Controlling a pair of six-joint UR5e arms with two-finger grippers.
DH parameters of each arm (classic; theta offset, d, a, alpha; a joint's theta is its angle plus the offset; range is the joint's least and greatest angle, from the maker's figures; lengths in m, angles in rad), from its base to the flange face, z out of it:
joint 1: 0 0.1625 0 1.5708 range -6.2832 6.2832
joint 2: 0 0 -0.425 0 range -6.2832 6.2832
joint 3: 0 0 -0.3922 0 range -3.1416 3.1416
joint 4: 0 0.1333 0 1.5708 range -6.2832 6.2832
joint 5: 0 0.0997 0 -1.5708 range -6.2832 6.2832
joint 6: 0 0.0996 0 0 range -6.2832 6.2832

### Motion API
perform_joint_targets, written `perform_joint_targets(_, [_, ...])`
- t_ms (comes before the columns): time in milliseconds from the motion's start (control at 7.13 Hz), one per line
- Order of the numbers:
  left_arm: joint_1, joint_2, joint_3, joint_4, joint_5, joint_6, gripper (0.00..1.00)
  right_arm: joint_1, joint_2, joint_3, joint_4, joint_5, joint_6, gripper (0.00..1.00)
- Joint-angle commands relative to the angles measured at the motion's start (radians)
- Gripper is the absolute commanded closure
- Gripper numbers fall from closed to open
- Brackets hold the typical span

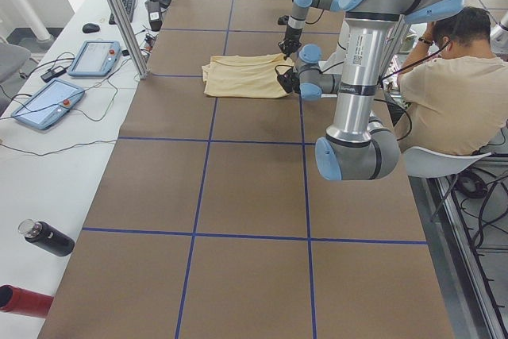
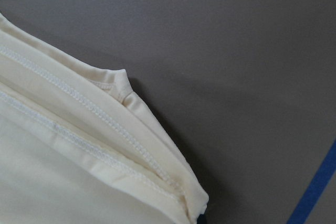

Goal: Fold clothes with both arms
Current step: 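Lift the near edge with both grippers and fold it toward the far edge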

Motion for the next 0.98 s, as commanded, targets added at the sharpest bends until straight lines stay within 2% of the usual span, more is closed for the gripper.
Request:
perform_joint_targets(0, [0.011,0.001,-0.096,0.075,-0.001,-0.009,1.00,0.005,-0.013,0.029,0.001,0.000,0.000,1.00])
perform_joint_targets(140, [0.021,0.001,-0.192,0.133,-0.001,-0.047,1.00,0.005,-0.051,0.101,-0.001,0.000,0.006,1.00])
perform_joint_targets(281, [0.023,-0.008,-0.307,0.231,-0.010,-0.052,1.00,0.005,-0.121,0.225,-0.022,-0.002,0.017,1.00])
perform_joint_targets(421, [-0.001,-0.035,-0.304,0.259,-0.017,-0.027,1.00,0.061,-0.081,0.228,-0.129,0.007,0.006,1.00])
perform_joint_targets(561, [-0.166,-0.142,-0.164,0.247,-0.039,0.112,1.00,0.207,0.062,0.086,-0.154,0.115,-0.042,1.00])
perform_joint_targets(702, [-0.283,-0.211,-0.011,0.236,-0.124,0.175,1.00,0.333,0.158,-0.049,-0.139,0.233,-0.128,1.00])
perform_joint_targets(842, [-0.345,-0.241,0.088,0.159,-0.146,0.206,1.00,0.385,0.239,-0.193,-0.104,0.269,-0.177,1.00])
